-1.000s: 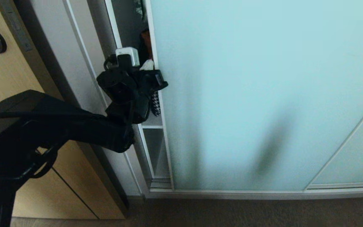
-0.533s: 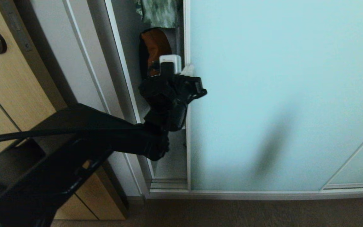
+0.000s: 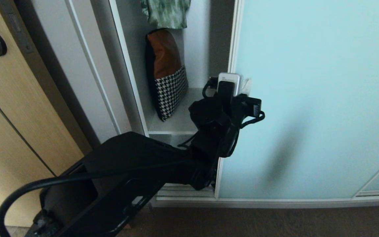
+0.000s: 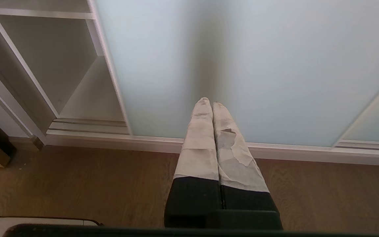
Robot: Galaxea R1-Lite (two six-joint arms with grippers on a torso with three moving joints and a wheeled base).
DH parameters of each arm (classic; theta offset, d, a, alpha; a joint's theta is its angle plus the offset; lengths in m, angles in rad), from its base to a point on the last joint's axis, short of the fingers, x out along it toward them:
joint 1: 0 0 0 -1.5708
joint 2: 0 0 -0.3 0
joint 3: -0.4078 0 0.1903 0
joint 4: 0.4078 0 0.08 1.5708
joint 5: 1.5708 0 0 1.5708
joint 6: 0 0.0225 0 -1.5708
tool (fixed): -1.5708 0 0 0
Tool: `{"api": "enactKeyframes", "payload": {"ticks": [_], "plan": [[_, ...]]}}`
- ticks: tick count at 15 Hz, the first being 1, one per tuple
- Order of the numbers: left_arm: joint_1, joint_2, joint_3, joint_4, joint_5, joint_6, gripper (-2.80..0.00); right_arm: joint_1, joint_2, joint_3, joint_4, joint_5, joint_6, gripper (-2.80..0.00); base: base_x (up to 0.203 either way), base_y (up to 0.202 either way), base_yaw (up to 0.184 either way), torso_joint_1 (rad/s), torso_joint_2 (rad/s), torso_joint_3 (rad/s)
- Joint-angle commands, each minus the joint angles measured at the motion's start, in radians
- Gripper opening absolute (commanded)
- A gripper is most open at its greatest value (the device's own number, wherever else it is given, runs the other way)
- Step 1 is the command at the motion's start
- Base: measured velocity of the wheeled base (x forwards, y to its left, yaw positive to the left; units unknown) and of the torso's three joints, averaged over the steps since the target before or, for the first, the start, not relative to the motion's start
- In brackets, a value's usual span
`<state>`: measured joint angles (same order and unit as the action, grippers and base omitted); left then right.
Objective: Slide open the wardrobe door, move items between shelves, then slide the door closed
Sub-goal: Open the door
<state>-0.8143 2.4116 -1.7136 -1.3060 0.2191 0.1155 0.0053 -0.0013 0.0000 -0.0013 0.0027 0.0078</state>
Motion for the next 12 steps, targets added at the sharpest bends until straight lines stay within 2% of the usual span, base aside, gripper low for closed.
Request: {"api": "enactKeyframes", "payload": {"ticks": [1,4,7,9,12], "plan": [[0.000,-0.098,0.018,-0.012,0.022,0.002,-2.80,0.001,-0.002,0.002,0.000,0.000,0.000,-2.80,0.000,0.000,0.000,0.000,0.00,0.000],[0.078,-0.294,0.147,-0.005,0.054,-0.001,-2.80,0.001,-0.002,0.002,0.000,0.000,0.000,-2.80,0.000,0.000,0.000,0.000,0.00,0.000],[0.196,-0.444,0.438,-0.012,0.066,0.000,-2.80,0.001,-0.002,0.002,0.000,0.000,0.000,-2.80,0.000,0.000,0.000,0.000,0.00,0.000],[0.294,-0.601,0.636,-0.030,0.068,0.003,-2.80,0.001,-0.002,0.002,0.000,0.000,0.000,-2.80,0.000,0.000,0.000,0.000,0.00,0.000],[0.372,-0.865,0.909,-0.022,0.078,0.002,-2.80,0.001,-0.002,0.002,0.000,0.000,0.000,-2.80,0.000,0.000,0.000,0.000,0.00,0.000]]}}
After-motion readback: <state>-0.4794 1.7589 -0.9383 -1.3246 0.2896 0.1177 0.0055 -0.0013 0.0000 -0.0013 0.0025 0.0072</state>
